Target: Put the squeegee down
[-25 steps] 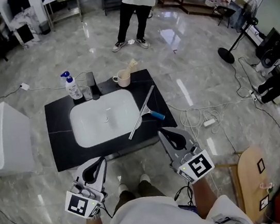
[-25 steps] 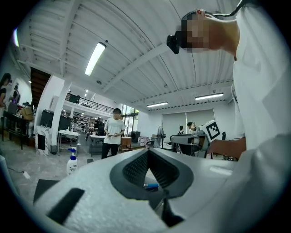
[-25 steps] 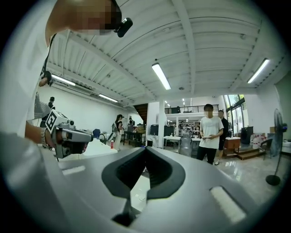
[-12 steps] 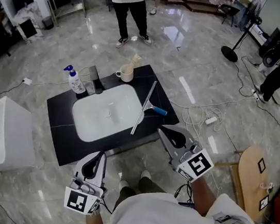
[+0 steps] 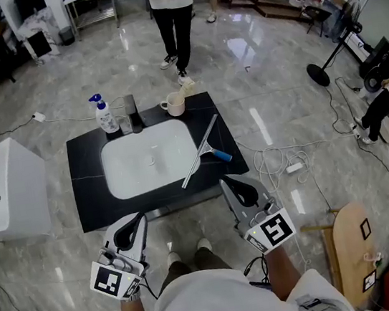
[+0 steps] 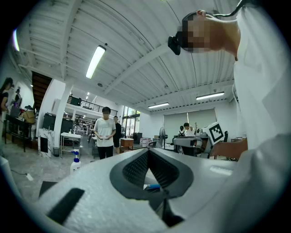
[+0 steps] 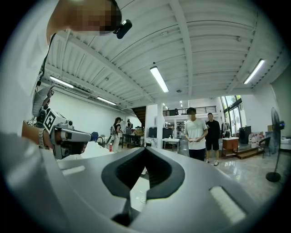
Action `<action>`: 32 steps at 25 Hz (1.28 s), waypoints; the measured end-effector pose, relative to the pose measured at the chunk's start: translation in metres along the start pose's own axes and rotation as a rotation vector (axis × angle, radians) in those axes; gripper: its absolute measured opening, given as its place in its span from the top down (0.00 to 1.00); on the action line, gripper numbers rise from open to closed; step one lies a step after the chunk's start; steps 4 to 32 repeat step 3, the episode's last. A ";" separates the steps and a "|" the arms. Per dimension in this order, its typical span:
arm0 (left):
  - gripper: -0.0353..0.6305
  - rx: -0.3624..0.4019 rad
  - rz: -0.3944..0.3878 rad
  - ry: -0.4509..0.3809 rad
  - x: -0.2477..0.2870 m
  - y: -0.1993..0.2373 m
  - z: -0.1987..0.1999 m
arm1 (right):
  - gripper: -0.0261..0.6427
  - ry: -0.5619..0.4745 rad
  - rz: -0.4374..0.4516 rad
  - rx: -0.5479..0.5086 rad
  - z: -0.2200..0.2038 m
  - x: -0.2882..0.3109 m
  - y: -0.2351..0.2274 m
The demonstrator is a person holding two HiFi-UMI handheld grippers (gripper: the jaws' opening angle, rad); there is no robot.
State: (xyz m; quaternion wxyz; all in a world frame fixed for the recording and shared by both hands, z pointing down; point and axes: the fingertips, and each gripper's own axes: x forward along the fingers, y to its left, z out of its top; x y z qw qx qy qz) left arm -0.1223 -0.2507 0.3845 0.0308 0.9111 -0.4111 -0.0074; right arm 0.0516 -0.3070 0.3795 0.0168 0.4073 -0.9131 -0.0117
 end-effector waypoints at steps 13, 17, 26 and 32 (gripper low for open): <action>0.96 0.000 0.001 -0.001 -0.001 -0.002 0.001 | 0.96 0.000 -0.002 0.005 0.000 -0.002 -0.001; 0.96 0.000 0.001 -0.001 -0.001 -0.002 0.001 | 0.96 0.000 -0.002 0.005 0.000 -0.002 -0.001; 0.96 0.000 0.001 -0.001 -0.001 -0.002 0.001 | 0.96 0.000 -0.002 0.005 0.000 -0.002 -0.001; 0.96 0.000 0.001 -0.001 -0.001 -0.002 0.001 | 0.96 0.000 -0.002 0.005 0.000 -0.002 -0.001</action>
